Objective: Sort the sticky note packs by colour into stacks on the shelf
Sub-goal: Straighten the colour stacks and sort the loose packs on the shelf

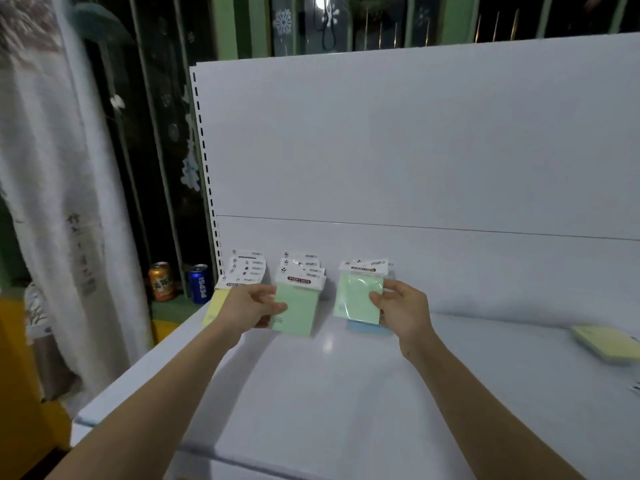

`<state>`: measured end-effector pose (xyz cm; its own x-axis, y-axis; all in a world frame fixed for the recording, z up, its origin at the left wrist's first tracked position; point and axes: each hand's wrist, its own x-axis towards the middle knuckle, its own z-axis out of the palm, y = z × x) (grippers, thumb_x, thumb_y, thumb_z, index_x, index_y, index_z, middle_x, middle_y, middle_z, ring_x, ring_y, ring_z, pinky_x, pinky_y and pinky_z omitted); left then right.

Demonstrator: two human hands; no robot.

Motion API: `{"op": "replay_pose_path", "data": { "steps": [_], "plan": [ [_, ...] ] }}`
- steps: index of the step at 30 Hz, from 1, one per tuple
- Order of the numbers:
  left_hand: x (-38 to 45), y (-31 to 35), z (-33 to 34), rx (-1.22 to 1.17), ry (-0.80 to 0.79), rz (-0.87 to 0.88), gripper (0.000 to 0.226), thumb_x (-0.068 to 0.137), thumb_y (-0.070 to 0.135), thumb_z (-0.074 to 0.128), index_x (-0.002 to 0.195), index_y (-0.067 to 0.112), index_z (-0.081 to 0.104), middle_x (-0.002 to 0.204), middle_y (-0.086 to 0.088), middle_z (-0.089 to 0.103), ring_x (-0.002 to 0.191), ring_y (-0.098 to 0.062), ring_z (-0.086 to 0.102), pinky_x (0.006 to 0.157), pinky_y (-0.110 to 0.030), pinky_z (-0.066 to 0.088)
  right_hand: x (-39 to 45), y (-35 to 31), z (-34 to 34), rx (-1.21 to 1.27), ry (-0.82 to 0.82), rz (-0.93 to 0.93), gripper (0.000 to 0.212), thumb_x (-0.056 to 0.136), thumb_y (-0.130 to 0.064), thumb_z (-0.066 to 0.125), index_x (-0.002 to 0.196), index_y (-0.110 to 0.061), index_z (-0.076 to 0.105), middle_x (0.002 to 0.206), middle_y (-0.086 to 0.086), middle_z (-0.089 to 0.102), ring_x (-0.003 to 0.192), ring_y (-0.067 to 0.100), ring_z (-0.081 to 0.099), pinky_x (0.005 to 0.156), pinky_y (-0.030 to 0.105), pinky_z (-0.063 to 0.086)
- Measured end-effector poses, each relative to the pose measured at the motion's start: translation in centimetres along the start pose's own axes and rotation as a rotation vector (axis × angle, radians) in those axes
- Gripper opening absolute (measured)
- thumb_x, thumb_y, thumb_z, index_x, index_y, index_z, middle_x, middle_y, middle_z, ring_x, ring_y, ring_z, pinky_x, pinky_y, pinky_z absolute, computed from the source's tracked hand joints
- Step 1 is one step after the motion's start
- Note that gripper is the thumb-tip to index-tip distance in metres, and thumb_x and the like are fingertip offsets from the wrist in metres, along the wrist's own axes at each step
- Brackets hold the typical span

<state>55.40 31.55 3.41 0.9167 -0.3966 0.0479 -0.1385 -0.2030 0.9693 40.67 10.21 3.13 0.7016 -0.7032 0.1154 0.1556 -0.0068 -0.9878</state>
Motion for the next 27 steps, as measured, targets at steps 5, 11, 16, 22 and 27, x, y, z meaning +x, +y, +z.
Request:
{"op": "replay_pose_path", "data": {
  "steps": [5, 11, 16, 22, 27],
  "plan": [
    [2.3, -1.2, 0.8, 0.014, -0.041, -0.011, 0.03, 0.073, -0.003, 0.08, 0.097, 0.011, 0.067, 0.058, 0.005, 0.07, 0.054, -0.011, 0.069, 0.056, -0.026, 0.06, 1.9, 0.1, 2.6, 0.017, 0.059, 0.037, 0.025, 0.085, 0.005, 0.064, 0.082, -0.02, 0.069, 0.082, 0.004, 0.072, 0.083, 0.028, 0.071, 0.085, 0.05, 0.057],
    [3.9, -2.2, 1.1, 0.189, -0.015, 0.065, 0.028, 0.076, 0.008, 0.081, 0.1, 0.015, 0.069, 0.094, -0.008, 0.069, 0.087, -0.029, 0.069, 0.083, -0.045, 0.058, 2.1, 0.0, 6.4, 0.02, 0.093, 0.017, 0.026, 0.082, 0.003, 0.066, 0.08, -0.023, 0.068, 0.081, 0.003, 0.071, 0.085, 0.029, 0.071, 0.083, 0.05, 0.058],
    [3.9, -3.0, 1.9, 0.353, 0.082, 0.192, 0.036, 0.08, 0.012, 0.077, 0.115, 0.008, 0.067, 0.081, 0.004, 0.061, 0.072, -0.012, 0.056, 0.072, -0.026, 0.048, 1.0, 1.2, 7.2, 0.023, 0.142, 0.007, 0.022, 0.083, -0.003, 0.067, 0.102, -0.014, 0.071, 0.084, 0.001, 0.071, 0.07, 0.015, 0.063, 0.064, 0.029, 0.052],
    [3.9, -3.3, 0.9, 0.3, 0.157, 0.268, 0.041, 0.083, 0.021, 0.072, 0.122, 0.017, 0.058, 0.092, 0.003, 0.06, 0.084, -0.018, 0.059, 0.084, -0.036, 0.051, -0.1, 1.3, 7.1, -0.071, -0.005, 0.051, 0.021, 0.084, -0.006, 0.072, 0.102, -0.015, 0.068, 0.085, 0.0, 0.071, 0.063, 0.01, 0.061, 0.058, 0.023, 0.049],
    [3.1, -2.6, -0.5, 0.187, 0.292, 0.344, 0.015, 0.092, 0.029, 0.059, 0.102, 0.02, 0.062, 0.079, 0.011, 0.06, 0.067, -0.012, 0.056, 0.064, -0.03, 0.044, -0.4, 2.4, 7.3, -0.17, -0.097, 0.093, 0.022, 0.082, -0.006, 0.074, 0.1, -0.013, 0.064, 0.096, 0.009, 0.073, 0.062, 0.012, 0.066, 0.051, 0.022, 0.051]
  ]
}}
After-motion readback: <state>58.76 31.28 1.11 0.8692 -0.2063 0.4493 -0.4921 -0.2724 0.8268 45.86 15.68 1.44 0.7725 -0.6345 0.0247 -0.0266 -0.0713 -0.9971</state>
